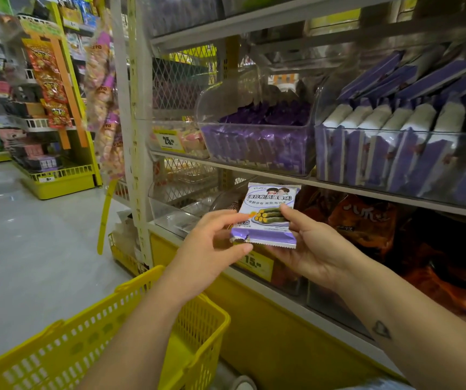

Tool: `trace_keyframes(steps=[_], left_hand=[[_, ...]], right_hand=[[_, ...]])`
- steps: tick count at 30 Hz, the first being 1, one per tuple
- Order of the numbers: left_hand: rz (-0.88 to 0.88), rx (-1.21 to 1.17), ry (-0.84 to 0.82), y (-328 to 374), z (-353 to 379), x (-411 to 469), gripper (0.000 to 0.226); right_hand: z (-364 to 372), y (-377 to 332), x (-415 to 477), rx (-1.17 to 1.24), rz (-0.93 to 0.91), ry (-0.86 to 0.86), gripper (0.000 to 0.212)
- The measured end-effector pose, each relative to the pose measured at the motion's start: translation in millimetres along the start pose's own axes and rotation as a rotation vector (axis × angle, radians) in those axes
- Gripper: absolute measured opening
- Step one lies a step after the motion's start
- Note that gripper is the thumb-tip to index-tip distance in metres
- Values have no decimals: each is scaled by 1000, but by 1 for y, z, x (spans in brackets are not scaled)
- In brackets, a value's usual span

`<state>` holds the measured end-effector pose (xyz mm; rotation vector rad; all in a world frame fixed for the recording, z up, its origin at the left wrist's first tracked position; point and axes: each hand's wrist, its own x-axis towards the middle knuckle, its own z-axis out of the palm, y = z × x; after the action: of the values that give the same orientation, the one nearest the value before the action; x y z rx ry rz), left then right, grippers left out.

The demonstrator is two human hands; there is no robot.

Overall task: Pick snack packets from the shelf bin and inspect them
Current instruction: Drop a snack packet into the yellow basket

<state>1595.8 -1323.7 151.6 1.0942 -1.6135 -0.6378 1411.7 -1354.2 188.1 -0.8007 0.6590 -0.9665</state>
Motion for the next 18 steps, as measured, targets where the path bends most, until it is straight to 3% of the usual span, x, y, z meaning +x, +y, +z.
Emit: trace_keyframes(steps=[3,7,12,18], left_hand=[[91,54,153,-1,-5,-3,27],[110,164,288,-4,-17,-10,26],[20,235,264,-8,-44,-17,23],[-133,289,101,-26,-89,-28,25]], right_hand=[[8,7,3,24,-3,18,30],[15,19,8,15,15,42,28],[24,42,22,-82,70,10,23],[38,81,52,-281,195,-4,25]])
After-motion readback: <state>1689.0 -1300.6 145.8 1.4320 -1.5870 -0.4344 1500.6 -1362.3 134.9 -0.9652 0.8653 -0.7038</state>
